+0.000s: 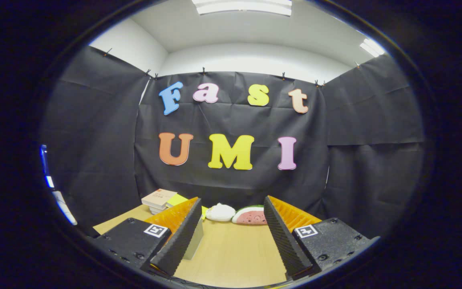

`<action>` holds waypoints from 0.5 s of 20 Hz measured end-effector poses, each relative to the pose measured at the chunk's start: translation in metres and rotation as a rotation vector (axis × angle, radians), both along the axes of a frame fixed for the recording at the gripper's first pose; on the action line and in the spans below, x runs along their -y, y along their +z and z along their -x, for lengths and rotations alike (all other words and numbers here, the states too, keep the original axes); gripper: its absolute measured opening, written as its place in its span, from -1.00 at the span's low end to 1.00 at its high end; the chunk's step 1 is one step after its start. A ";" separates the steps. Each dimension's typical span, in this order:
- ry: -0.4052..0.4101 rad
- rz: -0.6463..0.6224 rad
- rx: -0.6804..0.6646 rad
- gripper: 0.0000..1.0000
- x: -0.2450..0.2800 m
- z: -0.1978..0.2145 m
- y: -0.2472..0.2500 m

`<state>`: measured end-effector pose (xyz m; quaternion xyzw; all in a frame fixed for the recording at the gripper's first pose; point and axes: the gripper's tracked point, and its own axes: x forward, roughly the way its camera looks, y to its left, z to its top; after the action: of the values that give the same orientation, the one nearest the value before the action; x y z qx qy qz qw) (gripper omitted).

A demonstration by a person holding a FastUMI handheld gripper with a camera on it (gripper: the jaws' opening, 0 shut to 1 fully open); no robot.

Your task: Open the storage box then place both shoes into the box .Put the left shoe in first, then the right shoe, with the right side of both shoes facing outward in a uniform manner.

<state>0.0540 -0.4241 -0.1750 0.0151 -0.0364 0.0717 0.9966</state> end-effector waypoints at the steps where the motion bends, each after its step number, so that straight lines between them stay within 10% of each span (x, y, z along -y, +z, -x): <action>1: -0.013 -0.014 -0.009 0.99 0.005 0.002 0.000; 10: -0.076 -0.032 -0.014 0.99 -0.002 0.006 0.006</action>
<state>0.0481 -0.4221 -0.1686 0.0304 -0.0310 0.0330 0.9985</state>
